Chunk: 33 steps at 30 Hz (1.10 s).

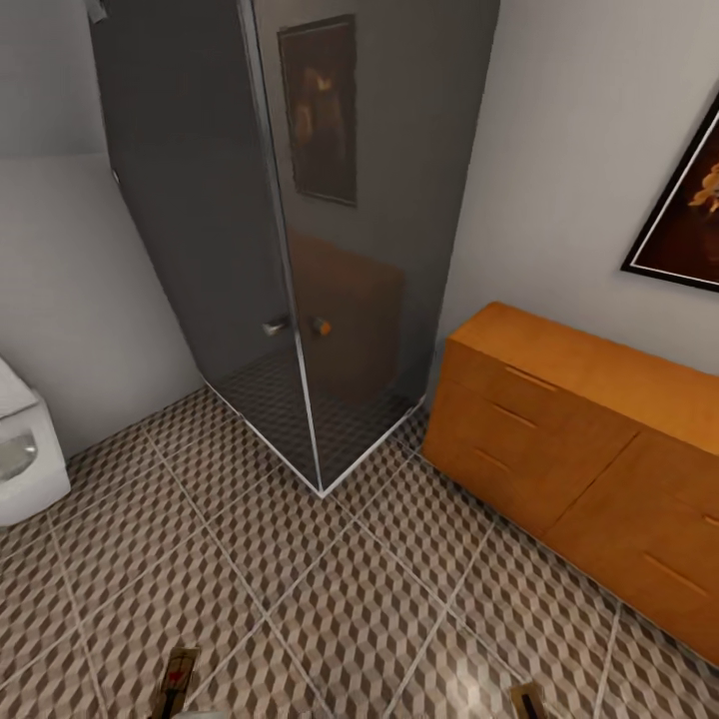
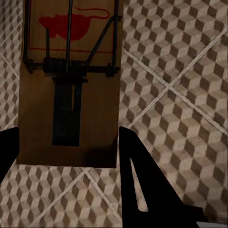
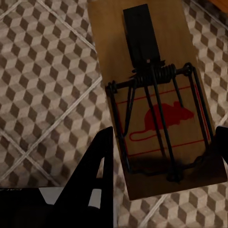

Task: Take the four mousetraps from the cabinet in the bathroom and place them on the bathroom floor. Make sure all four end up on the same floor surface, and ensure that at least two of them are either under or directly next to the same bathroom sink.

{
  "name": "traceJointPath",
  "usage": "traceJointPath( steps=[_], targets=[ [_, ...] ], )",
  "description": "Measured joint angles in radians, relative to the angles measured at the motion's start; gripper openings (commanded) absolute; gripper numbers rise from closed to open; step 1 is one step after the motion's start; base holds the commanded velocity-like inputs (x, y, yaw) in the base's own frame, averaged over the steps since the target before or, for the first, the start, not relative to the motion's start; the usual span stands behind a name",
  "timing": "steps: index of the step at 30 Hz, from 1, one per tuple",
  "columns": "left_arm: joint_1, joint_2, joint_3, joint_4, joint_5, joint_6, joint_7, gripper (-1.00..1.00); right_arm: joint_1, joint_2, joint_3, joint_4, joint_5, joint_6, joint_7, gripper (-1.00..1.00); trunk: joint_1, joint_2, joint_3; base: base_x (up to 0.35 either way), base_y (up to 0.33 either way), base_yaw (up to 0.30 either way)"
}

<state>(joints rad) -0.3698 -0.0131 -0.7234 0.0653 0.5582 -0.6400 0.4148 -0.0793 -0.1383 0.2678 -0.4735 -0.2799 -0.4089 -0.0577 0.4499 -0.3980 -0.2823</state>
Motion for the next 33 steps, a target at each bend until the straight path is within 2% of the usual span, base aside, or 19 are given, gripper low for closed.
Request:
traceJointPath(
  steps=[16, 33],
  targets=[
    [0.000, 0.000, 0.000, 0.000, 0.000, 0.000, 0.000, -1.00, 0.000, 0.000, 0.000, 0.000, 0.001, 0.000, 0.000, -1.00, 0.000, 0.000, -0.013, -0.172, 0.193, 0.250],
    [0.000, 0.001, 0.000, 0.000, 0.000, 0.000, 0.000, -1.00, 0.000, 0.000, 0.000, 0.000, 0.001, 0.000, 0.000, -1.00, 0.000, 0.000, -0.027, -0.010, 0.054, 0.247]
  ],
)
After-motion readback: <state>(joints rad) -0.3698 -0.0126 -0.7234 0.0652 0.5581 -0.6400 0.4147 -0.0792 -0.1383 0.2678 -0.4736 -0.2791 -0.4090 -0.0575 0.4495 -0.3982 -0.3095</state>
